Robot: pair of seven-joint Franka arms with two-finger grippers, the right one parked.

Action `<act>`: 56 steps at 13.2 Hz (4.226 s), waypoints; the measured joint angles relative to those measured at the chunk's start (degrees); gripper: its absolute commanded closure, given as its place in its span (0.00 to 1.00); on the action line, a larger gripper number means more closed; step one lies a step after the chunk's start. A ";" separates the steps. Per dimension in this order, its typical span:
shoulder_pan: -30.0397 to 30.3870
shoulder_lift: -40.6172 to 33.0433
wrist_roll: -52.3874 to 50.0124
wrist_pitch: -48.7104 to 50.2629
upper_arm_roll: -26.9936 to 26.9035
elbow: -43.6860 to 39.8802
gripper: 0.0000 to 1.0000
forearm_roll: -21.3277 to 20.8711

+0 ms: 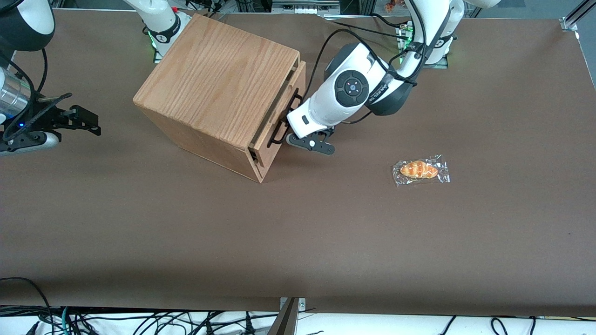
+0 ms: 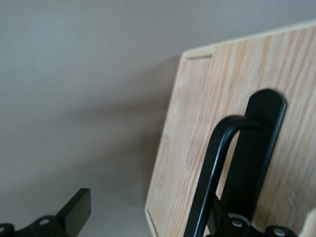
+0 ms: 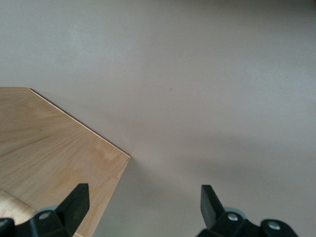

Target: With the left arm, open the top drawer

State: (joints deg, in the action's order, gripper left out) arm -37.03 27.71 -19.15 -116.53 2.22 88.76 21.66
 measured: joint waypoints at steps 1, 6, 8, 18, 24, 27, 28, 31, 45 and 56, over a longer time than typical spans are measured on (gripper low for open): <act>0.81 0.02 0.06 0.20 -0.09 -0.01 0.00 -0.98; 6.15 -0.55 2.12 4.73 0.02 -0.27 0.00 -2.44; 7.35 -0.56 2.45 5.45 0.25 -0.33 0.00 -2.44; 9.74 -0.60 3.77 6.97 0.50 -0.55 0.00 -3.37; 11.52 -0.36 1.53 13.38 -0.12 -7.33 0.00 -3.96; 13.85 -0.36 1.48 16.67 -0.32 -10.17 0.00 -3.96; 14.60 -0.35 1.47 17.06 -0.38 -10.26 0.00 -3.96; 19.00 -0.23 4.12 19.77 -0.80 -10.29 0.00 -4.08; 35.60 -10.34 26.05 30.46 -1.17 -7.45 0.00 -19.86; 35.75 -27.00 28.44 27.21 -1.41 3.81 0.00 -21.85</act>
State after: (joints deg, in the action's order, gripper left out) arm -1.28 0.70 9.29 -89.32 0.81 92.57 -0.20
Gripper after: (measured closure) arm 0.000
